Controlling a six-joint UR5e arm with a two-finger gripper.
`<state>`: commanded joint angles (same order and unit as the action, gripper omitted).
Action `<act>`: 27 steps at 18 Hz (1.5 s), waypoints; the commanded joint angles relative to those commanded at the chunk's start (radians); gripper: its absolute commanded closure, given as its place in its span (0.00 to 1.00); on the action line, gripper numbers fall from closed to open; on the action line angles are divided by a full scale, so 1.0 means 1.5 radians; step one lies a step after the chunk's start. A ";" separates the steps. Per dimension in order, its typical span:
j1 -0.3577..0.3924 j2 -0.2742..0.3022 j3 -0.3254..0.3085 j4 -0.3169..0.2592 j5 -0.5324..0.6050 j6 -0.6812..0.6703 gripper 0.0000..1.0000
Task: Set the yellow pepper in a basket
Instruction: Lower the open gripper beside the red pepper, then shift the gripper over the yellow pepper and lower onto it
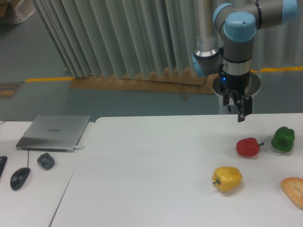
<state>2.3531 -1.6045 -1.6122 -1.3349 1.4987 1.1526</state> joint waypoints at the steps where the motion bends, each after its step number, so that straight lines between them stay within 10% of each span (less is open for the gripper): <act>1: -0.006 -0.017 0.003 0.019 0.003 -0.029 0.00; 9: -0.066 -0.117 0.040 0.050 0.086 -0.034 0.00; 20: -0.097 -0.161 0.029 0.025 0.147 -0.047 0.00; 27: -0.101 -0.205 0.038 0.135 0.140 -0.109 0.00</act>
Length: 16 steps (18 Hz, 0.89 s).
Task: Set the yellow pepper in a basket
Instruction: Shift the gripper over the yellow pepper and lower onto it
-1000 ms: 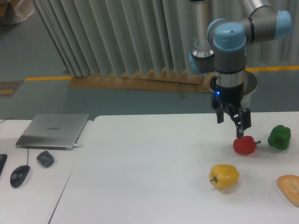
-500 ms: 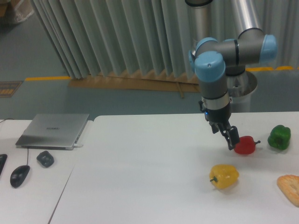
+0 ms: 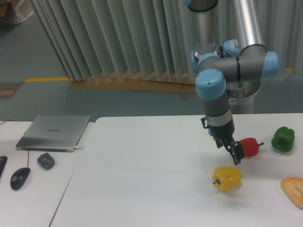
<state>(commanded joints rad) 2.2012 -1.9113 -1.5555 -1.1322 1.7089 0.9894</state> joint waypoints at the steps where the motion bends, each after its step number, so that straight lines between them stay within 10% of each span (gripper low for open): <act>1: 0.001 -0.006 0.000 0.011 -0.001 0.000 0.00; 16: -0.003 -0.042 -0.018 0.019 0.008 0.003 0.00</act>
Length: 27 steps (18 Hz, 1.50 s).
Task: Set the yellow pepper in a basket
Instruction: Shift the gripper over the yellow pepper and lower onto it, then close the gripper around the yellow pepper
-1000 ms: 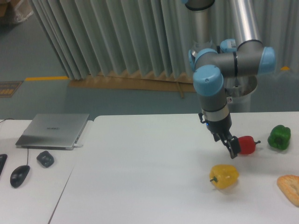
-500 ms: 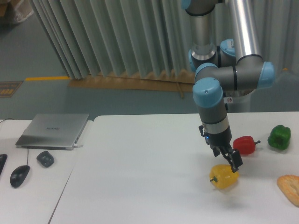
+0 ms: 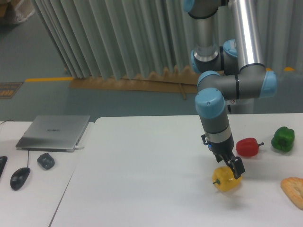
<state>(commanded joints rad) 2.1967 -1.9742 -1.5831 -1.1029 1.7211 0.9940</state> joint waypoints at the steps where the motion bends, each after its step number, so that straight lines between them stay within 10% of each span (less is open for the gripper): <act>1: 0.001 -0.006 0.002 0.000 0.002 0.000 0.00; 18: -0.009 -0.039 0.009 0.008 0.037 -0.006 0.01; 23: -0.009 -0.040 0.009 0.008 0.036 -0.012 0.48; 27: -0.009 -0.038 0.009 0.008 0.035 -0.012 0.55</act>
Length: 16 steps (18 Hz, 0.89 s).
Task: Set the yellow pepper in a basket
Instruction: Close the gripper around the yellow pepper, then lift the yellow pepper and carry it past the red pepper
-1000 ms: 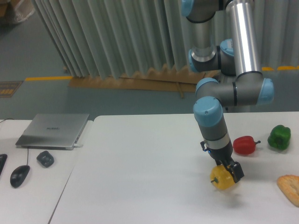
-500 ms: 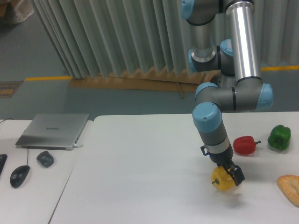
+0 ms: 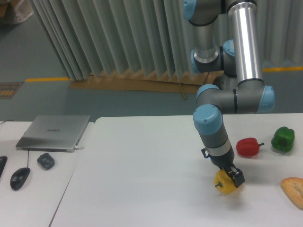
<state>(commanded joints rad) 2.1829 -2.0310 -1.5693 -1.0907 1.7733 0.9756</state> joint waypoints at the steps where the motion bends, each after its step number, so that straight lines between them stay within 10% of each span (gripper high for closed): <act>1: 0.001 0.004 0.000 0.000 -0.002 0.002 0.56; 10: 0.009 0.089 -0.003 -0.085 -0.048 0.033 0.57; 16: 0.097 0.146 0.000 -0.191 -0.066 0.243 0.57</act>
<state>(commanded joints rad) 2.3284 -1.8117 -1.5693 -1.3775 1.6736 1.3403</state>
